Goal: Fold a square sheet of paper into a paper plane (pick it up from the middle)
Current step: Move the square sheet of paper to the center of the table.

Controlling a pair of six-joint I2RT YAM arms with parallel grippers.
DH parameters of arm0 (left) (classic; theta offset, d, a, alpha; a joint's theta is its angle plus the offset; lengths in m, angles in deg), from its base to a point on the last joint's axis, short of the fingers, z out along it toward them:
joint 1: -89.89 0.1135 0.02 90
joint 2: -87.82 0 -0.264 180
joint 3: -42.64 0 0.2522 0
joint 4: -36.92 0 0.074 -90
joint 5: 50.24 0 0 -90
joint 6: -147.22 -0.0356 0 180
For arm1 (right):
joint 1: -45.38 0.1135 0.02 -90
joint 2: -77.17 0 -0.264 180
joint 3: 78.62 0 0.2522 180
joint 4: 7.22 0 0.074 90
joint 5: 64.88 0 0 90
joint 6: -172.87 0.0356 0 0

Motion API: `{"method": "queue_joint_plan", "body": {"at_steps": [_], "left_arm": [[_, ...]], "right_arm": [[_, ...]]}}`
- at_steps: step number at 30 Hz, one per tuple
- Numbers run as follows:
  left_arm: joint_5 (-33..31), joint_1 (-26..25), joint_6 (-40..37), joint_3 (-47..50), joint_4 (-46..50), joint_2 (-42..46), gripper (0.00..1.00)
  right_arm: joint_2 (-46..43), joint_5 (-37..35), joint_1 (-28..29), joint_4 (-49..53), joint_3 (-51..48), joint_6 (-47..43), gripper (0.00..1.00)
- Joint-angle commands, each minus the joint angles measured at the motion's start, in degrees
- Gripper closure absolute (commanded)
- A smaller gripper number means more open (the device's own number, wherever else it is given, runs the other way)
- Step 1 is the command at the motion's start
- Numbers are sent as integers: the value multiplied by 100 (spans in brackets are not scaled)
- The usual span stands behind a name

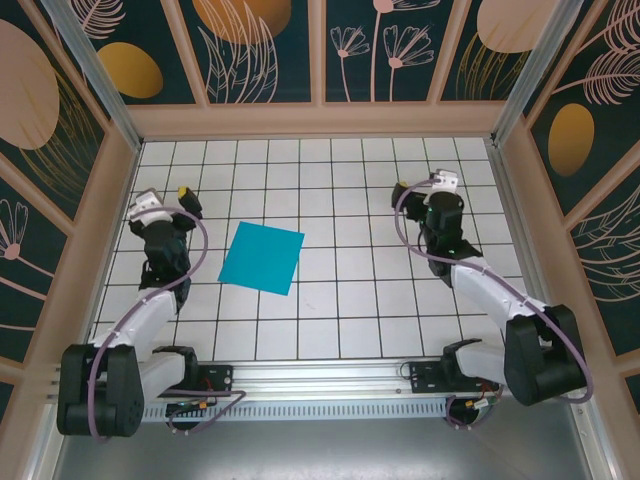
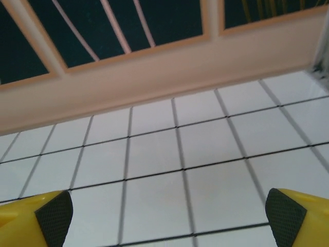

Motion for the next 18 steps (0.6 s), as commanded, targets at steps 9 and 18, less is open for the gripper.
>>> {"method": "queue_joint_plan", "body": {"at_steps": [9, 18], "left_arm": [[338, 39, 854, -1194, 3005, 322, 1], [-18, 39, 899, -1410, 3370, 29, 2]], "right_arm": [[1818, -656, 2408, 2294, 1836, 1072, 2], [4271, -765, 3384, 3202, 4012, 712, 3]]}}
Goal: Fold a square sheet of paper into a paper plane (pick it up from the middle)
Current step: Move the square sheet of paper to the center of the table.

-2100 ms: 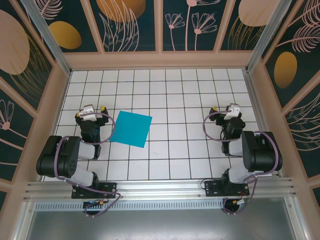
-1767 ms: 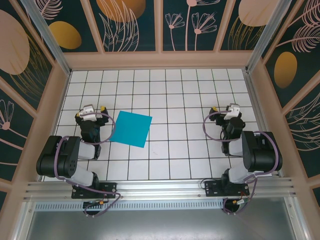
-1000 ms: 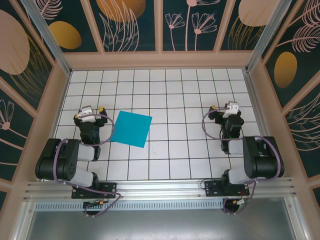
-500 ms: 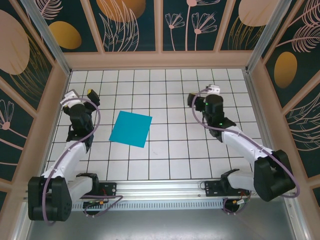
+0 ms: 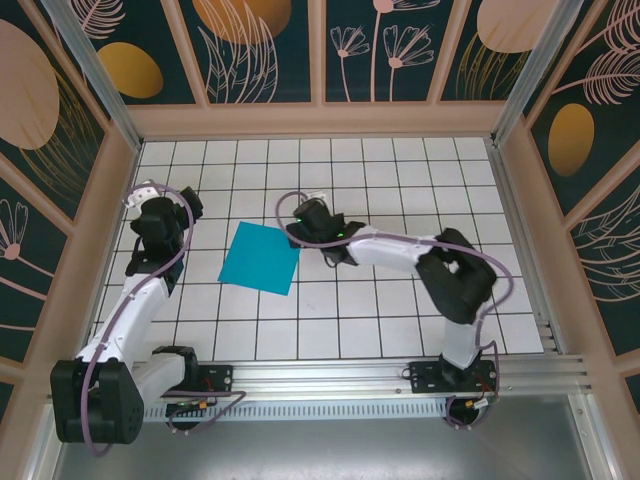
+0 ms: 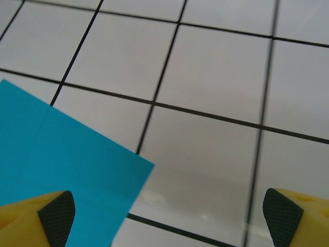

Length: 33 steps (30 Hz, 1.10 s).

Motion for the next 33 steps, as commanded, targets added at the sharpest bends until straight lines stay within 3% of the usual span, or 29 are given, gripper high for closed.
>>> {"method": "queue_joint_plan", "body": {"at_steps": [1, 11, 16, 20, 27, 33], "left_arm": [[-229, 39, 92, -214, 274, -127, 2], [-389, 39, 97, -401, 529, -340, 2], [-386, 39, 83, -454, 519, -464, 2], [-381, 39, 79, -458, 528, -486, 2], [-286, 39, 74, -476, 536, -486, 2], [-174, 39, 116, -475, 544, -512, 1]], "right_arm": [[614, -164, 202, 678, 826, -91, 3], [2361, 63, 736, 1632, 2964, -428, 3], [2674, 173, 791, 1960, 3228, -692, 3], [2527, 318, 726, 1992, 2750, -1346, 2], [1238, 1095, -34, 1702, 534, -2894, 4], [429, 1386, -703, 1661, 255, -2909, 5]]}}
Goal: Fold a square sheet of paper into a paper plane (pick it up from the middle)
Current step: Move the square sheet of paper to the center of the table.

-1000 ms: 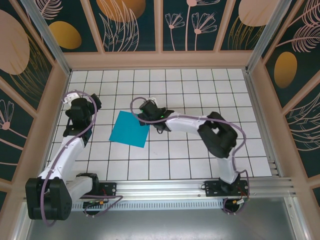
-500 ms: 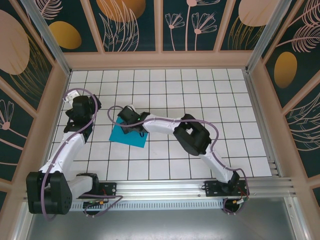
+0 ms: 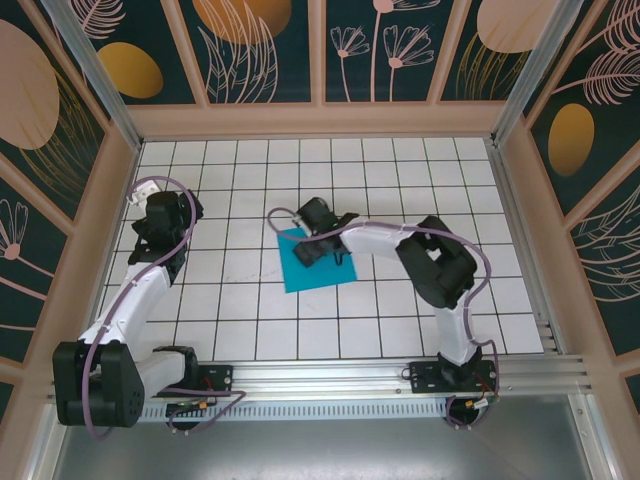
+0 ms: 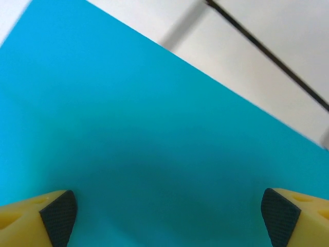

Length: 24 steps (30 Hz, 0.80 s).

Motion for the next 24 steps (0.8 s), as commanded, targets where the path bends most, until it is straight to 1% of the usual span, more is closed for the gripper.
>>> {"method": "queue_joint_plan", "body": {"at_steps": [1, 3, 5, 7, 9, 11, 15, 24], "left_arm": [[96, 39, 80, -198, 101, -53, 2], [142, 42, 95, -216, 119, -64, 1], [175, 40, 108, -217, 128, -72, 2], [203, 39, 115, -215, 128, -79, 1], [212, 39, 117, -217, 137, -97, 1], [227, 39, 117, -249, 165, -121, 2], [289, 39, 116, -244, 174, -150, 2], [396, 39, 91, -302, 206, -291, 1]], "right_arm": [[-302, 226, -127, 554, 13, -96, 5], [-454, 456, -93, 613, 257, 565, 5], [-506, 634, -71, 681, 468, 1581, 4], [-482, 708, -11, 721, 524, 2361, 4], [-394, 696, 61, 833, 586, 2897, 3], [-210, 574, 54, 1170, 793, 3277, 1], [106, 427, -40, 1507, 934, 3463, 1], [472, 507, -107, 1589, 1029, 3399, 1]]}}
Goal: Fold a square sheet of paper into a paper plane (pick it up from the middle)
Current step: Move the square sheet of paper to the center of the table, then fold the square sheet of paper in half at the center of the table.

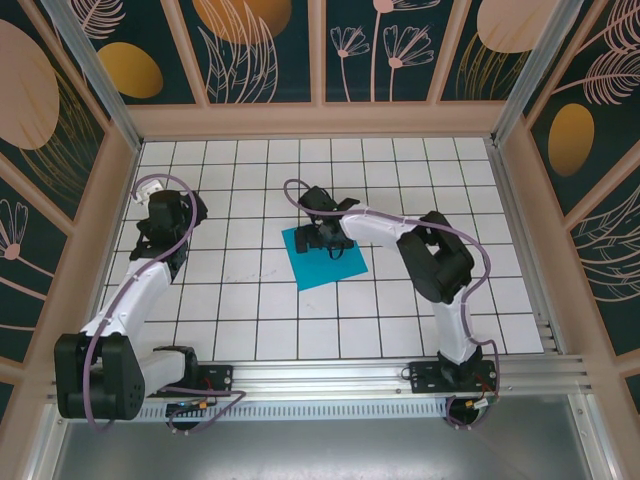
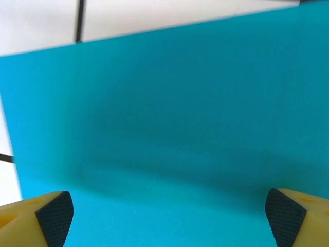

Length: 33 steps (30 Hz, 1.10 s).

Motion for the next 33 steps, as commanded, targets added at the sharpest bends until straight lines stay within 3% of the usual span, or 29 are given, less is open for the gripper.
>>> {"method": "queue_joint_plan", "body": {"at_steps": [1, 12, 21, 33], "left_arm": [[105, 39, 49, -229, 67, -85, 2], [109, 39, 55, -203, 54, -93, 2], [103, 39, 55, -194, 47, -138, 1], [89, 42, 46, -195, 72, -164, 2]], "right_arm": [[203, -13, 3, 319, 186, 169, 1], [627, 148, 54, 418, -58, -11, 2], [883, -145, 49, 594, -92, -67, 10], [937, -382, -6, 703, -74, -29, 27]]}}
